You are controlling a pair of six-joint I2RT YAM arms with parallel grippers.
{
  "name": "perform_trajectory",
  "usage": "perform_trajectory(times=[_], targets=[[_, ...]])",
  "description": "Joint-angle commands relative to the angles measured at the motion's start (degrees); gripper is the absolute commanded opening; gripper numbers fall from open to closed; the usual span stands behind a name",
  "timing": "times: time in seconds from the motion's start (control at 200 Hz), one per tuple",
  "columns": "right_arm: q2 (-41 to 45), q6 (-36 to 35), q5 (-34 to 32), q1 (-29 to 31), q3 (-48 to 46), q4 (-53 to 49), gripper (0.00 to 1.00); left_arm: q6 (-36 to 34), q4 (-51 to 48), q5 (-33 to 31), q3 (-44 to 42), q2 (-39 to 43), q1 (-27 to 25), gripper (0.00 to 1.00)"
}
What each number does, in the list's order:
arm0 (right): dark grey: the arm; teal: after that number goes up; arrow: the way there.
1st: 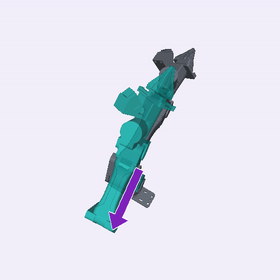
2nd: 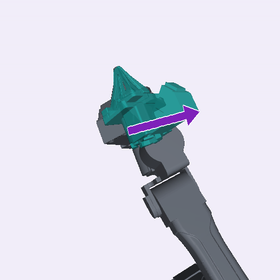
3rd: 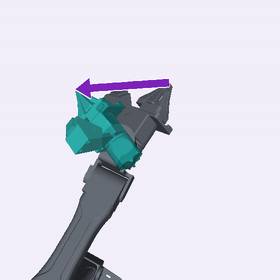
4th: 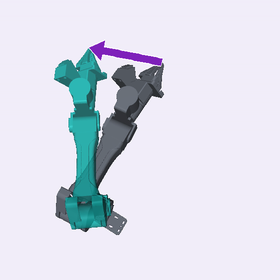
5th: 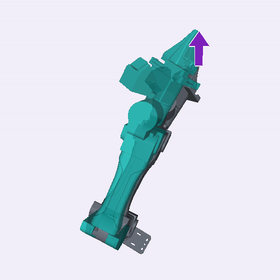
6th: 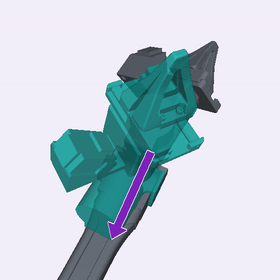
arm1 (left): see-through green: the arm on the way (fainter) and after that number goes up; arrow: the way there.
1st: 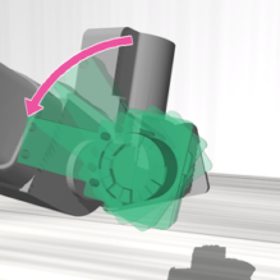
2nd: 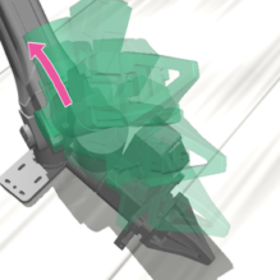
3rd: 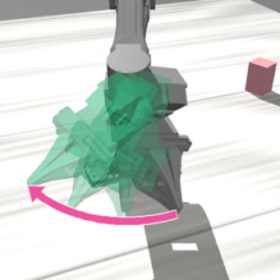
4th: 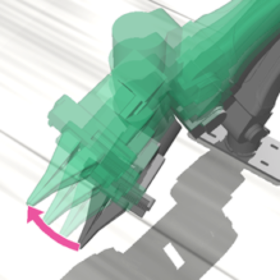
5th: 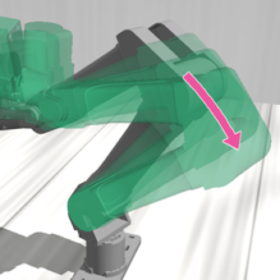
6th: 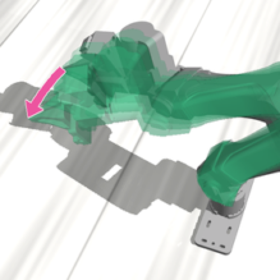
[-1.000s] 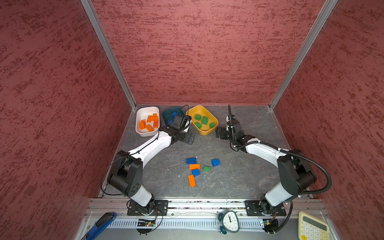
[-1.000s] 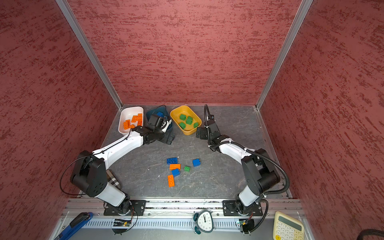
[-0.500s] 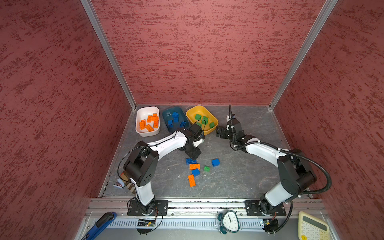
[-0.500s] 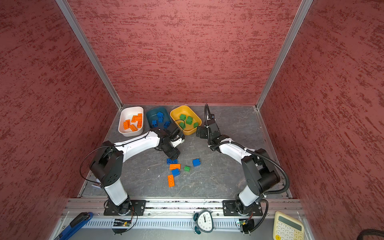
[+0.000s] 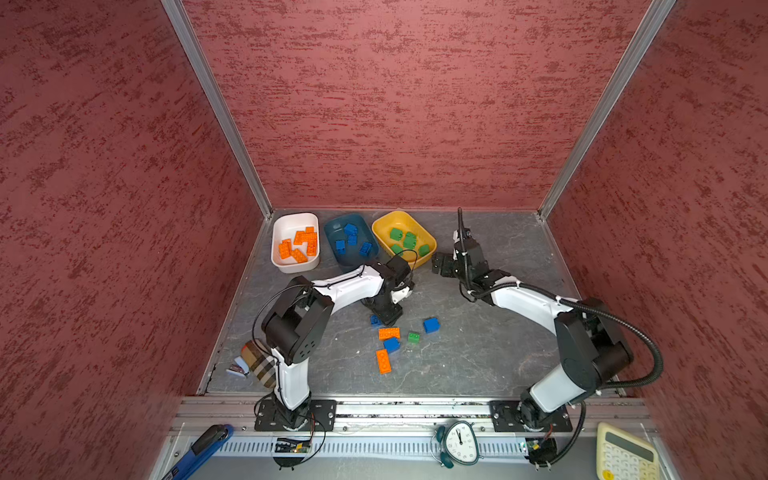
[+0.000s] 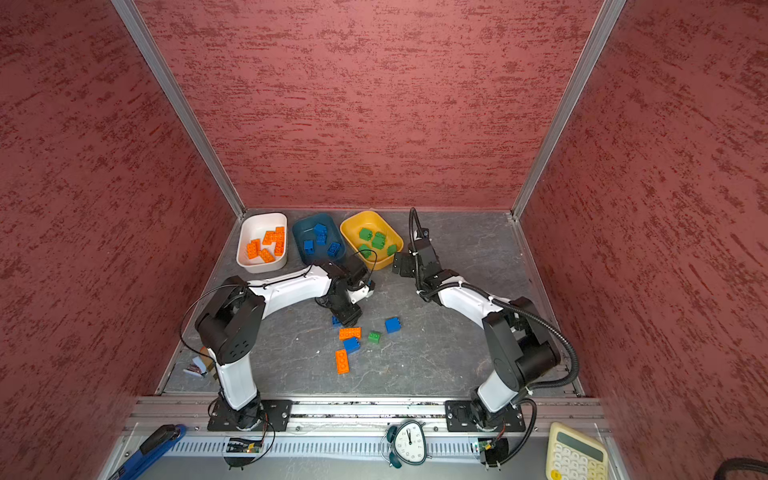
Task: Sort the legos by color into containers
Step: 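Lower left gripper and grasp a blue brick at the pile, then carry blue brick into teal bin and open left gripper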
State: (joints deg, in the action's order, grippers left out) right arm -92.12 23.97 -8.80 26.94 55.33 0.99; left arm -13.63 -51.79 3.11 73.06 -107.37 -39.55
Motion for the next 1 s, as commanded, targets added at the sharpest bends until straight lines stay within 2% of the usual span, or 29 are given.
perform_trajectory(times=[0.0, 0.085, 0.26, 0.451, 0.521, 0.781, 0.997], targets=[[1.2, -0.3, -1.8, 0.3, 0.4, -0.2, 0.99, -0.2, 0.9, 0.1, -0.4, -1.5, -0.1, 0.57], [1.2, -0.3, -1.7, 0.3, 0.4, -0.1, 0.99, 0.1, 1.0, -0.3, -0.3, -1.8, 0.0, 0.50], [1.1, -0.4, -1.7, 0.3, 0.5, -0.2, 0.99, 1.2, 1.9, -2.6, -1.1, -2.6, 0.7, 0.44], [1.2, -0.5, -1.3, 0.3, 0.4, -0.3, 0.99, 3.3, 2.6, -4.1, -0.6, -3.2, 2.5, 0.26], [1.1, -1.1, -0.4, 0.3, 0.4, -0.4, 0.99, 4.8, 3.9, -6.3, -0.1, -2.7, 3.2, 0.16], [1.9, -1.3, 2.6, 0.3, -1.9, 2.2, 0.99, 11.4, 12.1, -3.3, -1.1, 2.4, 8.0, 0.14], [2.5, -0.1, 1.7, 0.3, -2.9, 2.4, 0.99, 15.4, 17.9, -0.3, -3.1, 7.2, 12.6, 0.11]])
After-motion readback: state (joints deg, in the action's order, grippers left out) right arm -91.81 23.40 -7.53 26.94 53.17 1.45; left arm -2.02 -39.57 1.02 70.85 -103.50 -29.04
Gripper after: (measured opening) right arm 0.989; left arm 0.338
